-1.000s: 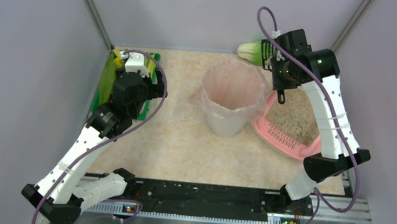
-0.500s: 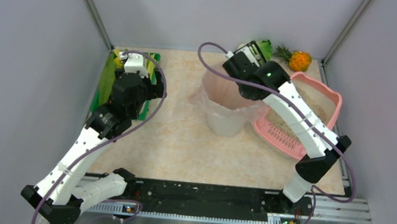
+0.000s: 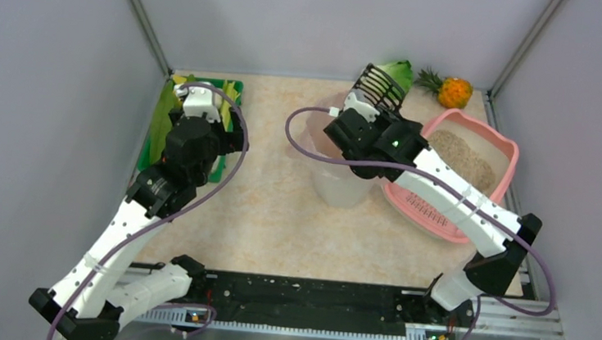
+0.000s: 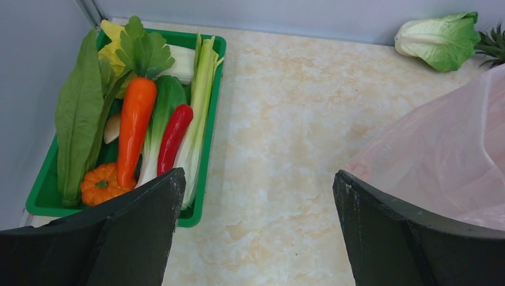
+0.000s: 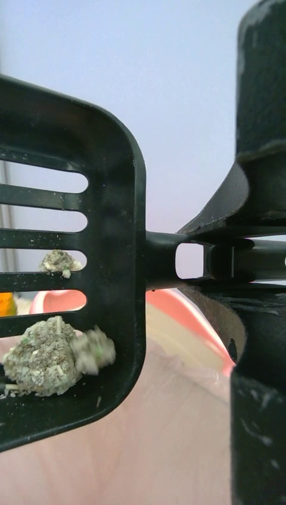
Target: Clean the litter box
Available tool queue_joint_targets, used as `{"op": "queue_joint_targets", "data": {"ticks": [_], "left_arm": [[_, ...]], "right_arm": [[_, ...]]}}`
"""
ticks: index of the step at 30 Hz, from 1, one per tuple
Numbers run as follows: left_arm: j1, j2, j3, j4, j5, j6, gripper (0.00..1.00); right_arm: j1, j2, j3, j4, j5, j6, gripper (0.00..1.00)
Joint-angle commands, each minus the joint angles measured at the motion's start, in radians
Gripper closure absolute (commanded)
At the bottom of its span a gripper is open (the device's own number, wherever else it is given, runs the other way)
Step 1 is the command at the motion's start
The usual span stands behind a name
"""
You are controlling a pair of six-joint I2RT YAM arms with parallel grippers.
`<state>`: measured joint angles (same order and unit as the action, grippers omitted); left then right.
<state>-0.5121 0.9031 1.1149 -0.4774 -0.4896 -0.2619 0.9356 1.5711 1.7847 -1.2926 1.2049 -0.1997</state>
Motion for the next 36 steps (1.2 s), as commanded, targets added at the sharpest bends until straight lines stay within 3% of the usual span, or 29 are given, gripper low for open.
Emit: {"op": "queue_joint_targets", "data": {"ticks": [1,6,9,11,25,36], "left_arm": [[0.004,-0.034,-0.02,0.055,-0.036,0.006,0.01],[0.003,-0.069,-0.063,0.068,-0.086,0.017,0.01],[0.004,-0.083,-0.08,0.078,-0.104,0.029,0.01],[0.004,-0.086,-0.085,0.084,-0.112,0.035,0.01],[0.006,-0.102,-0.099,0.108,-0.124,0.078,0.01],[0.006,-0.117,-0.109,0.1,-0.116,0.069,0.01]], "right_arm": [[0.013,-0.041,-0.097,0.178,0.17,-0.246,1.0],[0.017,-0.085,-0.144,0.303,0.212,-0.402,1.0],[0.03,-0.14,-0.226,0.523,0.216,-0.595,1.0],[0.051,-0.189,-0.312,0.698,0.194,-0.807,1.0],[0.082,-0.296,-0.407,0.771,0.037,-1.143,1.0],[0.0,-0.246,-0.344,0.783,0.02,-1.246,1.0]]}}
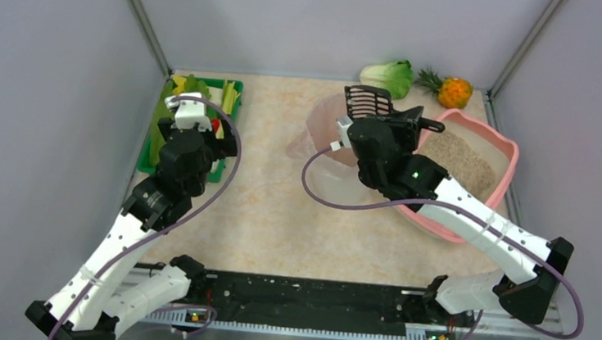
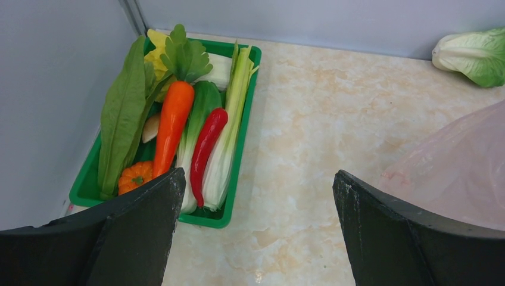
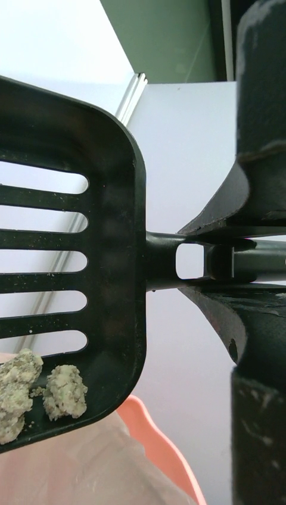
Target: Clean the litter box
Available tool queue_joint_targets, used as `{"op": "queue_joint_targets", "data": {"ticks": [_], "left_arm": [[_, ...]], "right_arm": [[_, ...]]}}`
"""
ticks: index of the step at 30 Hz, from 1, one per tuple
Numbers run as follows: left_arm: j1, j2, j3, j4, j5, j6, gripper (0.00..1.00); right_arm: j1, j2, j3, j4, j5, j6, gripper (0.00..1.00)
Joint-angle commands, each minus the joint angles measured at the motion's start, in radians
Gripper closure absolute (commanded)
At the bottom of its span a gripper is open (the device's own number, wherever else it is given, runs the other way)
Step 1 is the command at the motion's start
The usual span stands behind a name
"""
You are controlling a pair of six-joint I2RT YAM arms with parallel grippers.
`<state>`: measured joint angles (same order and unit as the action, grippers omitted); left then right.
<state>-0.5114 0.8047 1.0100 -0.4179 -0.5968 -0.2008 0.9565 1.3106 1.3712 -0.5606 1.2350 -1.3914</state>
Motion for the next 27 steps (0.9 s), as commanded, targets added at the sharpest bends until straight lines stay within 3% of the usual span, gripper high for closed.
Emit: {"op": "queue_joint_targets", "data": {"ticks": [1,17,27], "left_arm": [[0.004,-0.023,-0.004,0.039,-0.01,0.01,0.01],[0.005,-0.071,-0.041,0.046,-0.011,0.0,0.01],[0.005,-0.097,-0.052,0.039,-0.009,-0.004,0.01]], "right_arm": [[-0.021,0.02,0.077,0.05,-0.024,-0.066,1.0],[-0.027,0.075,0.098,-0.14,-0.104,-0.074,1.0],[-0.048,0.094,0.106,-0.142,-0.117,-0.077,1.0]]}}
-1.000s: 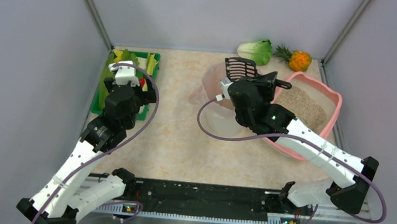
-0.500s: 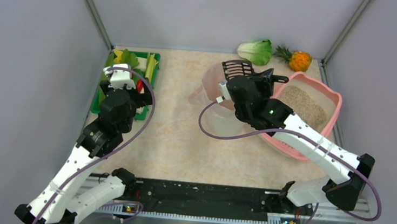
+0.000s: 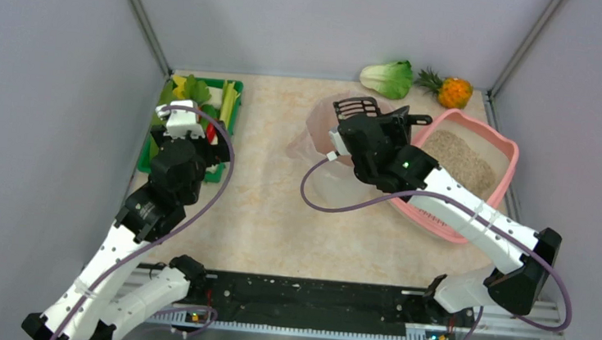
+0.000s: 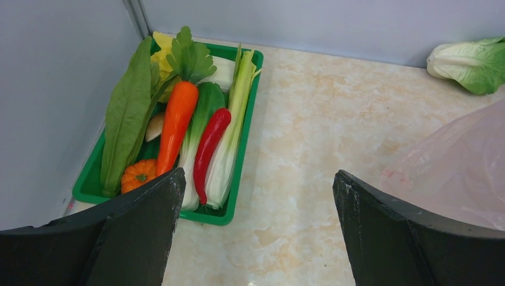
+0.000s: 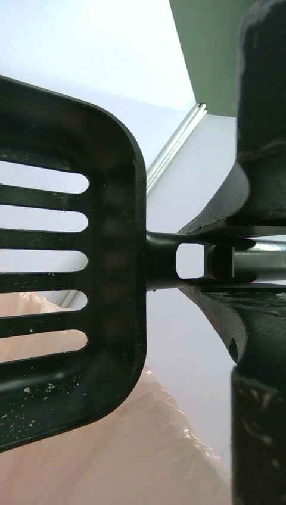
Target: Clean the litter box
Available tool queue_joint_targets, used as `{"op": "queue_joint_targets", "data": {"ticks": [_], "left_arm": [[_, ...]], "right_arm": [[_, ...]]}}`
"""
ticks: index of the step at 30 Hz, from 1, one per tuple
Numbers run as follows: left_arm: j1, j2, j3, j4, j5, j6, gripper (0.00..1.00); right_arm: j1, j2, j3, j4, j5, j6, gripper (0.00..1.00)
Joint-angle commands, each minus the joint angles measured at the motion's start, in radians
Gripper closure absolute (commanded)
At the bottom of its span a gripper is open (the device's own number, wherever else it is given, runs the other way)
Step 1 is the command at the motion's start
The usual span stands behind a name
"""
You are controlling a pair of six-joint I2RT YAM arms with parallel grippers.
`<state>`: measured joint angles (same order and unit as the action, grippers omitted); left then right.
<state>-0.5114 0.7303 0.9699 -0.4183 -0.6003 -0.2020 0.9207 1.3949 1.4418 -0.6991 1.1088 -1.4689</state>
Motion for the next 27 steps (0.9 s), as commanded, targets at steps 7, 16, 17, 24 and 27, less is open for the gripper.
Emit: {"op": "queue_joint_targets", "data": {"ticks": [7,16,17,24,27], "left_arm": [[0.004,-0.035,-0.028,0.039,-0.001,-0.023,0.01],[0.004,-0.046,-0.04,0.051,-0.002,-0.02,0.01],[0.004,-0.047,-0.041,0.053,-0.002,-0.017,0.01],[0.004,-0.054,-0.053,0.067,-0.008,-0.004,0.01],[0.004,-0.06,-0.064,0.076,-0.007,-0.006,0.01]], "right_arm": [[-0.01,0.035,0.119,0.009,-0.008,-0.007,1.0],[-0.026,0.047,0.15,-0.021,-0.018,-0.011,1.0],[-0.017,0.047,0.157,-0.064,-0.046,0.0,1.0],[-0.044,0.036,0.146,-0.089,-0.05,-0.009,1.0],[-0.026,0.058,0.186,-0.068,-0.06,-0.004,1.0]]}}
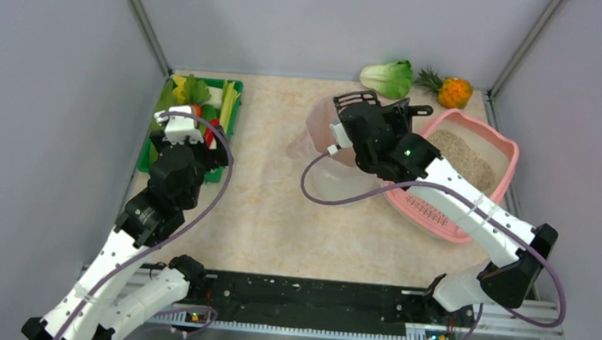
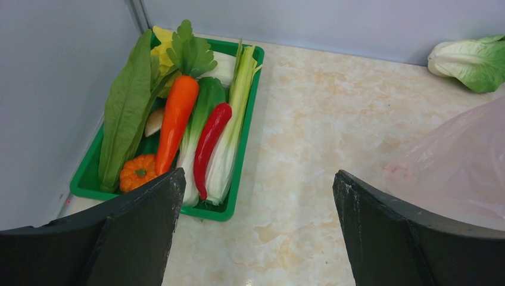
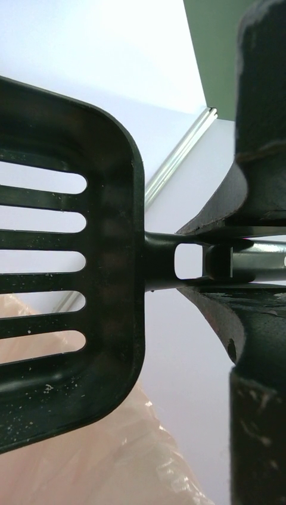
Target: Clean the litter box
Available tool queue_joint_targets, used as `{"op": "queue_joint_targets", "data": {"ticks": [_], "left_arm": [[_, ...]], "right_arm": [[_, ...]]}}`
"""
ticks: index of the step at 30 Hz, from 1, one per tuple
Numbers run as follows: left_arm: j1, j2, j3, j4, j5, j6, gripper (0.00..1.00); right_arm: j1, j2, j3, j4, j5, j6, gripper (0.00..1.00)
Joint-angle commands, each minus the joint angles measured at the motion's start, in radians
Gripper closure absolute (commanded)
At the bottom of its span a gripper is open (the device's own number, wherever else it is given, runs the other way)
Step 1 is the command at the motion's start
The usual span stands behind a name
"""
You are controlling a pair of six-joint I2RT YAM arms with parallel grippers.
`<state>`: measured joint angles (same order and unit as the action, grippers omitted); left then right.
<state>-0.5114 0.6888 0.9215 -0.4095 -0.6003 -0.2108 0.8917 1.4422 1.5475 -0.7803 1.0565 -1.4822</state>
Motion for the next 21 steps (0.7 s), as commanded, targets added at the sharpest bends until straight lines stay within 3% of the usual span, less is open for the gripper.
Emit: {"op": "queue_joint_targets", "data": {"ticks": [1,9,11,17,20,21], "left_arm": [[0.005,-0.02,-0.019,0.069,-0.004,0.001,0.01],[0.004,-0.025,-0.043,0.098,-0.001,0.0,0.01],[0.005,-0.025,-0.046,0.103,0.0,0.006,0.01],[0.005,-0.037,-0.059,0.114,-0.009,0.017,0.01],[0.004,-0.04,-0.065,0.126,-0.006,0.019,0.01],[0.004,-0.041,-0.068,0.13,-0.005,0.018,0.01]], "right_arm": [[0.005,0.01,0.084,-0.004,-0.018,0.001,1.0],[-0.024,0.04,0.105,0.04,-0.005,-0.021,1.0],[0.004,0.053,0.105,-0.048,-0.059,-0.014,1.0],[-0.007,0.054,0.102,-0.08,-0.052,-0.001,1.0],[-0.049,0.054,0.107,0.048,0.012,-0.025,1.0],[-0.033,0.072,0.119,-0.001,-0.019,-0.002,1.0]]}}
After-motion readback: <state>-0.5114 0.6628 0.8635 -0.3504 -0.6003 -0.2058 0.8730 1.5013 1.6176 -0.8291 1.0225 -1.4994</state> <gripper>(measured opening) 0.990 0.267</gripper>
